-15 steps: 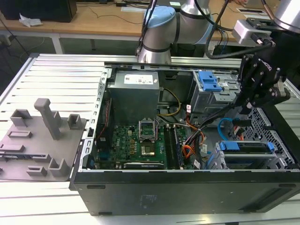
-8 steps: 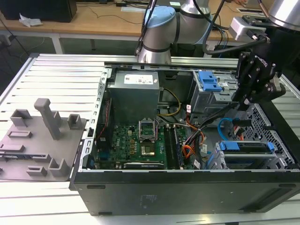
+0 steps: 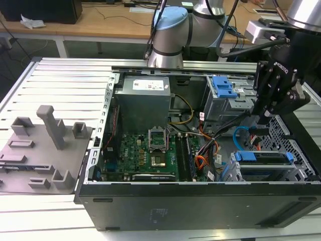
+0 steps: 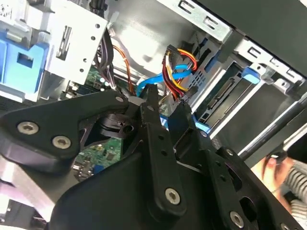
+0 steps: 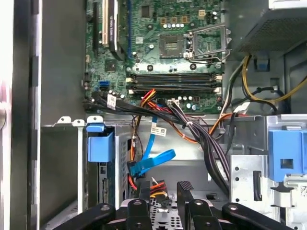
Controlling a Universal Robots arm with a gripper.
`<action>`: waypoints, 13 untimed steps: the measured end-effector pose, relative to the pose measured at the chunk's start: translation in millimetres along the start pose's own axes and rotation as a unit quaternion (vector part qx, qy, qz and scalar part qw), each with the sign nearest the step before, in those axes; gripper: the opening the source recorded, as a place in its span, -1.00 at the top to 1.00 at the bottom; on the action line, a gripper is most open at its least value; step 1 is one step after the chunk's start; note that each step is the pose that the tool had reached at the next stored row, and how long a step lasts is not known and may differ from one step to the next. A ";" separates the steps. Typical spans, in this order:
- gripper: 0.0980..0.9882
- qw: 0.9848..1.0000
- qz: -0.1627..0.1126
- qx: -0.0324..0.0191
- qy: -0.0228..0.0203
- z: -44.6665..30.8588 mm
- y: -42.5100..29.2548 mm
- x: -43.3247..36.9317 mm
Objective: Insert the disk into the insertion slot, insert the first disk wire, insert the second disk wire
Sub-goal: 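Insert the first disk wire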
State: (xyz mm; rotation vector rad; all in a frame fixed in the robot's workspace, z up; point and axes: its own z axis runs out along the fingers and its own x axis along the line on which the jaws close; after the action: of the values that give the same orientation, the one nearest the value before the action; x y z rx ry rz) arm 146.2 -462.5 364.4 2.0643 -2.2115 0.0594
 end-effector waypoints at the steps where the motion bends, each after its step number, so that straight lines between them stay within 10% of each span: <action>1: 0.41 1.000 0.012 -0.001 0.000 0.7 0.0 -0.1; 3: 0.41 1.000 0.022 -0.002 0.008 0.8 -0.9 -0.2; 5: 0.41 0.999 0.025 0.000 0.033 0.9 -3.1 -0.3; 13: 0.41 0.999 0.024 0.000 0.038 9.5 -5.5 -1.4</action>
State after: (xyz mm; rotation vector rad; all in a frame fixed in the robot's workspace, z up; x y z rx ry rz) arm 151.2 -462.5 354.5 1.9759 -2.2154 0.1405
